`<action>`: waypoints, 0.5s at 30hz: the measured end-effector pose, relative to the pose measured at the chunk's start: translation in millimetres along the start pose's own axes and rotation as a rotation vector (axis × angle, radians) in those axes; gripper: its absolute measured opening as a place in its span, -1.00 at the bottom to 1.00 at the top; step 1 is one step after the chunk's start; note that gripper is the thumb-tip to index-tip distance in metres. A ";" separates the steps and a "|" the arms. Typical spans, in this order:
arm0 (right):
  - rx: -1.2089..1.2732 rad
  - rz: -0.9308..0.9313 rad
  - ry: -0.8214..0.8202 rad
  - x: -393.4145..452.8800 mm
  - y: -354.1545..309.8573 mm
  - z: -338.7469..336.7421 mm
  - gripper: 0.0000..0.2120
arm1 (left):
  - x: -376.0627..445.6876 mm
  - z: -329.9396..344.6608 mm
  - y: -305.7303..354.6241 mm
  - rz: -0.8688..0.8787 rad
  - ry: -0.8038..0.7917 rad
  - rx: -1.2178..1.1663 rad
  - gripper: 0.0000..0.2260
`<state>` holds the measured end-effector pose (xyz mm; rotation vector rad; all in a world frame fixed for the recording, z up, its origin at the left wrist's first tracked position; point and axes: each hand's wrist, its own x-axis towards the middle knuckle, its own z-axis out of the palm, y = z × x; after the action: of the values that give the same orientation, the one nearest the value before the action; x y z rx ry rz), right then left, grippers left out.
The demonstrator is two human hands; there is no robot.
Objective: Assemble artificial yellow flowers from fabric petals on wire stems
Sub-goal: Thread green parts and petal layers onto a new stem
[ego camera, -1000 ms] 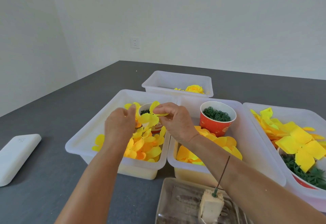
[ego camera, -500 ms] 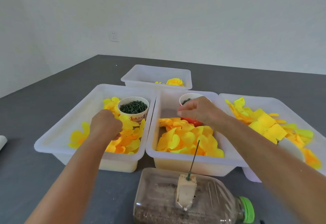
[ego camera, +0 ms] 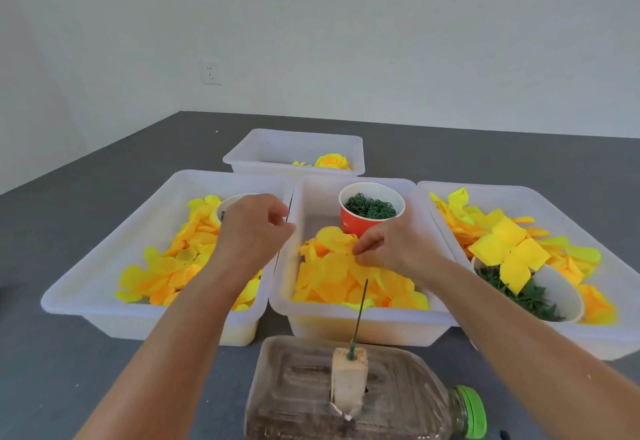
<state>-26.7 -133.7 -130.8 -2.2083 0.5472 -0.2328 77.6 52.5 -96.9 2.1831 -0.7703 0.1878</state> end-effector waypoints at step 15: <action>0.352 -0.028 -0.081 -5.5 7.5 -10.2 -0.85 | -3.6 49.2 23.7 -0.104 -0.357 -0.211 -0.87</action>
<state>-37.4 -142.4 -130.0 -1.8750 0.3967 -0.2342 55.2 6.4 -116.1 2.0711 -0.8267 -0.3311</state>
